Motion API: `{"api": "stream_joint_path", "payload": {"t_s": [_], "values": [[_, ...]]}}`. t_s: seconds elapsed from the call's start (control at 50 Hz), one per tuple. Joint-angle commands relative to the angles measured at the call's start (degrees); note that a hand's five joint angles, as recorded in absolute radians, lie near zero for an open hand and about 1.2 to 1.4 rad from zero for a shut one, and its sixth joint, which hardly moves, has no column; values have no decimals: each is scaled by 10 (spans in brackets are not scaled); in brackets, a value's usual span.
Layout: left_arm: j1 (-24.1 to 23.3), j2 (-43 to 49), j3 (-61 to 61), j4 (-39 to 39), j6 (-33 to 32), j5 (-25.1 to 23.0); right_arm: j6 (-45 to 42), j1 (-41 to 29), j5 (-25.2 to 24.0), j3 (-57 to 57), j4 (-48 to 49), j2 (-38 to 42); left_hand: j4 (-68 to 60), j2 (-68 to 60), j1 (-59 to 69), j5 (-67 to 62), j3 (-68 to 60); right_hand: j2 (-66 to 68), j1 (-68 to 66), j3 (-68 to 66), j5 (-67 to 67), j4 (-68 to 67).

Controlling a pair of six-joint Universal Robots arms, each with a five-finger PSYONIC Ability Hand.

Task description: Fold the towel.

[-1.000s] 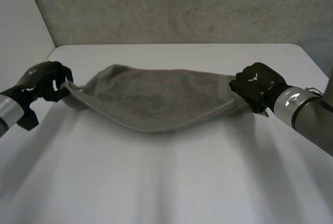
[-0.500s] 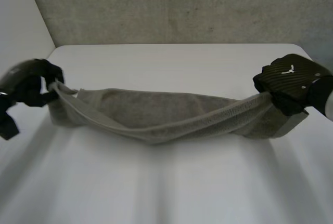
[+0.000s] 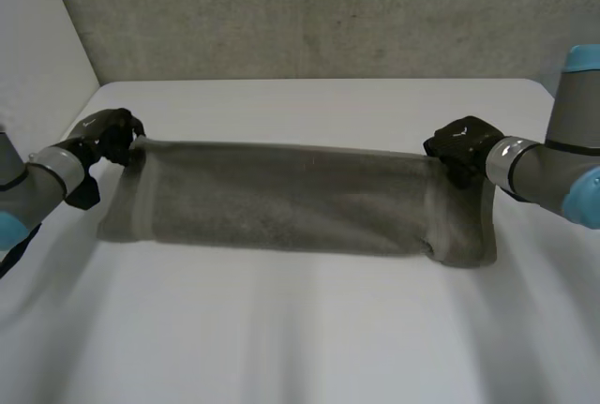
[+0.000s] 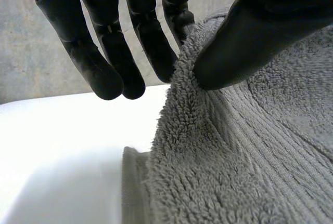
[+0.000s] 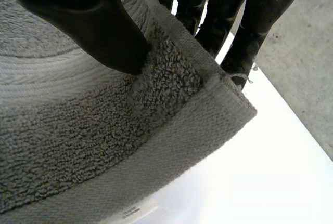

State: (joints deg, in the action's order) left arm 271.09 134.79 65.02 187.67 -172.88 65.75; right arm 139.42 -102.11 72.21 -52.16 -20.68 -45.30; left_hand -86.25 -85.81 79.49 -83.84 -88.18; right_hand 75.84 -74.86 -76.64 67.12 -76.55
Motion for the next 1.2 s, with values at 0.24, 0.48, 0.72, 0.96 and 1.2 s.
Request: {"api": "stream_joint_path", "payload": {"t_s": [0.24,0.48,0.72,0.96,1.2], "values": [[-41,35,-60,-23,-38,15,5,-20,27,93,31,64,427,423,-360,503,447,-658,649,666,-671,666],[-47,-50,-17,-43,-36,25,-2,-35,32,11,27,-51,510,505,-442,586,529,-658,649,666,-671,666],[-46,-216,173,-21,-39,15,56,-25,64,-285,85,-221,516,512,-449,592,536,-658,649,666,-671,666],[-54,-284,278,32,-48,15,74,-8,67,-419,211,-211,560,556,-493,636,579,-587,577,595,-600,594],[-54,-285,296,42,-57,15,73,54,91,-388,220,-154,577,573,-509,653,596,42,-51,-34,29,-34]]}}
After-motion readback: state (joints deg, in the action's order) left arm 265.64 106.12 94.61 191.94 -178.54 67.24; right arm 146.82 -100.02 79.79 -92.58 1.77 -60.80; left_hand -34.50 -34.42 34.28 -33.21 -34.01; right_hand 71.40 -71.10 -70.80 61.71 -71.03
